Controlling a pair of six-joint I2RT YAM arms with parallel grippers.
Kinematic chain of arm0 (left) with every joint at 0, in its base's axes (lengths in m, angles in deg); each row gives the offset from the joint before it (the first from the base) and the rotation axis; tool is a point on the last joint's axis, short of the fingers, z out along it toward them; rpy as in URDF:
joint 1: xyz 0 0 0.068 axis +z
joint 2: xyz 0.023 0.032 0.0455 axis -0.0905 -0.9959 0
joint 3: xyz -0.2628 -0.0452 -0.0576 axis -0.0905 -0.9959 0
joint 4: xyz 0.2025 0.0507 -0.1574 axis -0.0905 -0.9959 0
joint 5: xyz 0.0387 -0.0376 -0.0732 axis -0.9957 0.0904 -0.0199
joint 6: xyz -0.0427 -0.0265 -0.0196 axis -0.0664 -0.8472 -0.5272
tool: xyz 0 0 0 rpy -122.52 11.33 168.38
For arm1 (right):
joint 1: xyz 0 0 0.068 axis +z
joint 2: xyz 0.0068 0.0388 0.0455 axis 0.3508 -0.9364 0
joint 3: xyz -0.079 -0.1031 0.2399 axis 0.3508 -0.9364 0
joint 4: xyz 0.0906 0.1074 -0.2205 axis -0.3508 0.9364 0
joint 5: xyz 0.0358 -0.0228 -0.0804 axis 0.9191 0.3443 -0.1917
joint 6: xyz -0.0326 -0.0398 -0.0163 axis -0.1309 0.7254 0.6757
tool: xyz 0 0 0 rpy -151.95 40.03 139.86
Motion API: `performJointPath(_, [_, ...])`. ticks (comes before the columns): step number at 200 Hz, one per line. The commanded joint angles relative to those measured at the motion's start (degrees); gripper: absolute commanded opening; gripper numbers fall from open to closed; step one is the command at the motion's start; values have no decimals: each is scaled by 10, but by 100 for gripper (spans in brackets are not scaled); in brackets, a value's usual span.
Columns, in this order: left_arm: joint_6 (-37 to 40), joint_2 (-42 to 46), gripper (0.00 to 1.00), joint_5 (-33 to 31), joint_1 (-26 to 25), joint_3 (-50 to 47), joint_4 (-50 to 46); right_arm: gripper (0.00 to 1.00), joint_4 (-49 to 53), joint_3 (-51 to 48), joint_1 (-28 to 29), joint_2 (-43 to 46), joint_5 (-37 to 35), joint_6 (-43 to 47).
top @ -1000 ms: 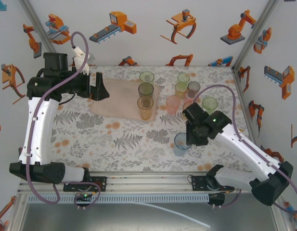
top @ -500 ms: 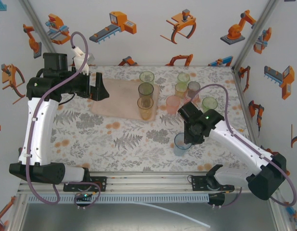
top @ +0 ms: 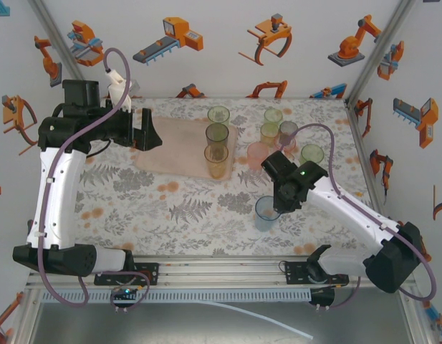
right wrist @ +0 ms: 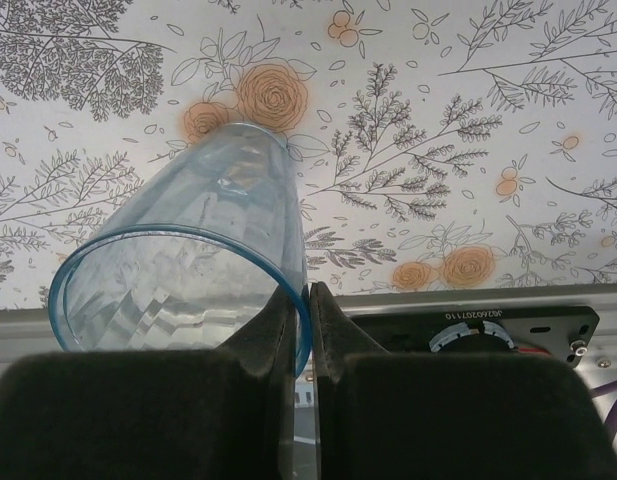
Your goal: Place the glasses into the tray
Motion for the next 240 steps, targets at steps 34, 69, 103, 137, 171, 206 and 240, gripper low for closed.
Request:
performJointPath(34, [-3,13,97,-3,2,-5,7,2,5,14,-1,-4,-16,6])
performJointPath(69, [-3,16,97,-15,3,-11,9,0,18,44,-1,-16,-16,21])
performJointPath(103, [-4,20,97,-30,4,-16,11,0,26,71,-1,-24,-15,32])
performJointPath(137, [-8,21,97,-48,6,-20,16,0,31,91,-1,-31,-10,41])
performJointPath(171, [-30,14,97,-103,24,-21,25,0,47,125,-1,-43,-4,54])
performJointPath(206, [-63,6,97,-108,63,-24,34,0,64,175,0,-64,6,70])
performJointPath(240, [-72,6,97,-103,82,-29,39,0,74,222,7,-91,18,79])
